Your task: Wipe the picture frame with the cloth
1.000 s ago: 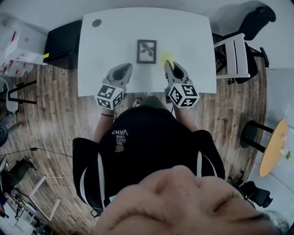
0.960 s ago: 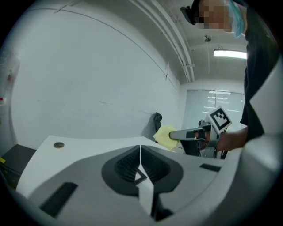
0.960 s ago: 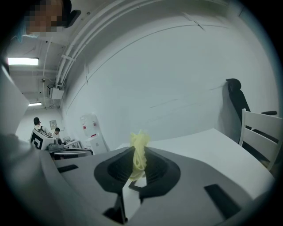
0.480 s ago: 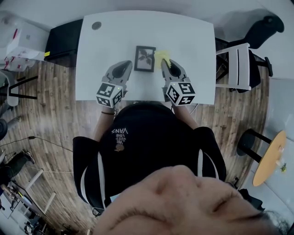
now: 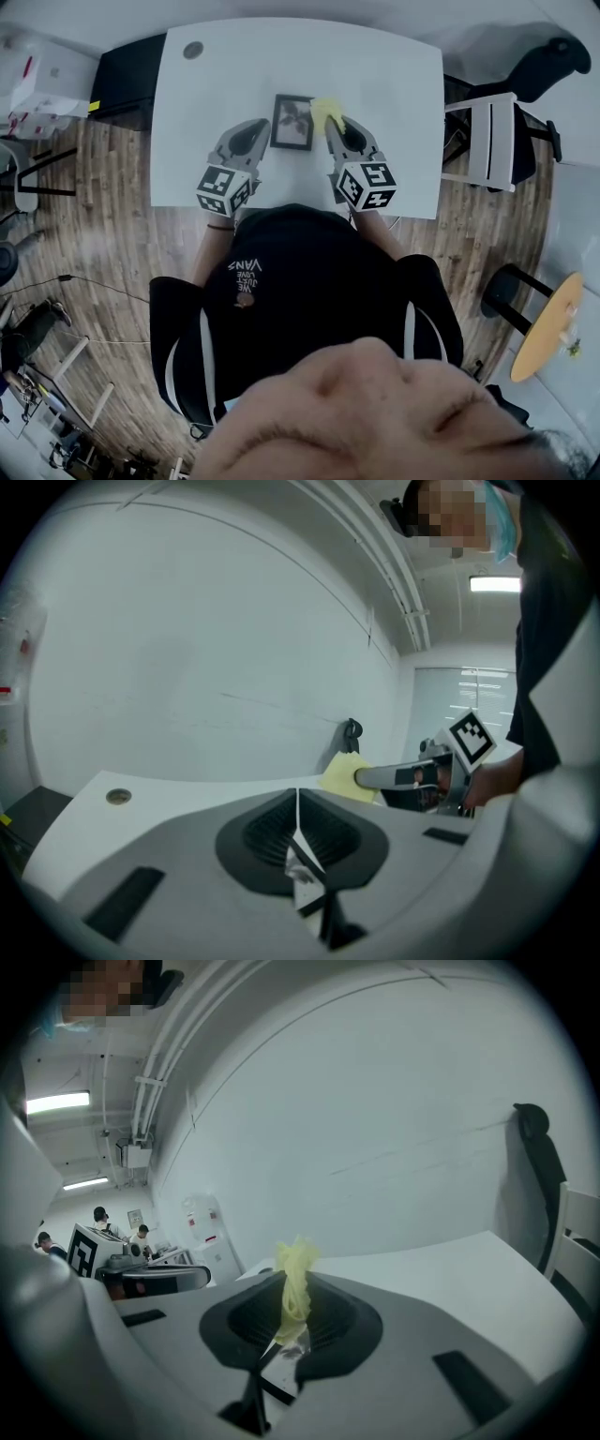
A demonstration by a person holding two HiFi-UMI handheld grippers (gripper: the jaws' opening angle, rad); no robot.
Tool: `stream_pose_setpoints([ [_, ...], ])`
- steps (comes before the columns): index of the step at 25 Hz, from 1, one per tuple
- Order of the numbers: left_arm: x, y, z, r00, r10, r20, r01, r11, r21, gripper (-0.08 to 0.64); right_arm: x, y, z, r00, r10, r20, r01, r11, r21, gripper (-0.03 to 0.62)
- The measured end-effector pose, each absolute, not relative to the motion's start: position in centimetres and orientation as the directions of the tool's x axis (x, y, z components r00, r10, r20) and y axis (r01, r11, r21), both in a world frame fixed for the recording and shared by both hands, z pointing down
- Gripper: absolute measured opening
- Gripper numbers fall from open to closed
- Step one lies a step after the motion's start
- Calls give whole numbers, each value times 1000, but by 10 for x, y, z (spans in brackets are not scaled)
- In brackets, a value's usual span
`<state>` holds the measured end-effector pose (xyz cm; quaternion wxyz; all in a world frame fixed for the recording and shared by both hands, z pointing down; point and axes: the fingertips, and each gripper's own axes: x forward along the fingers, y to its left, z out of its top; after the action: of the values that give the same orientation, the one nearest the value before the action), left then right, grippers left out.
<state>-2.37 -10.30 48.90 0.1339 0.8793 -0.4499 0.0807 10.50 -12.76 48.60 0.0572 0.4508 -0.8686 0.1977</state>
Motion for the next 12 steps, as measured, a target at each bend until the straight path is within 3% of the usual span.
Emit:
stream_pose_setpoints([
  [12, -45, -115, 481, 671, -693, 265, -739, -652, 166, 17, 86, -136, 489, -486, -822, 296, -865, 403, -300, 48],
])
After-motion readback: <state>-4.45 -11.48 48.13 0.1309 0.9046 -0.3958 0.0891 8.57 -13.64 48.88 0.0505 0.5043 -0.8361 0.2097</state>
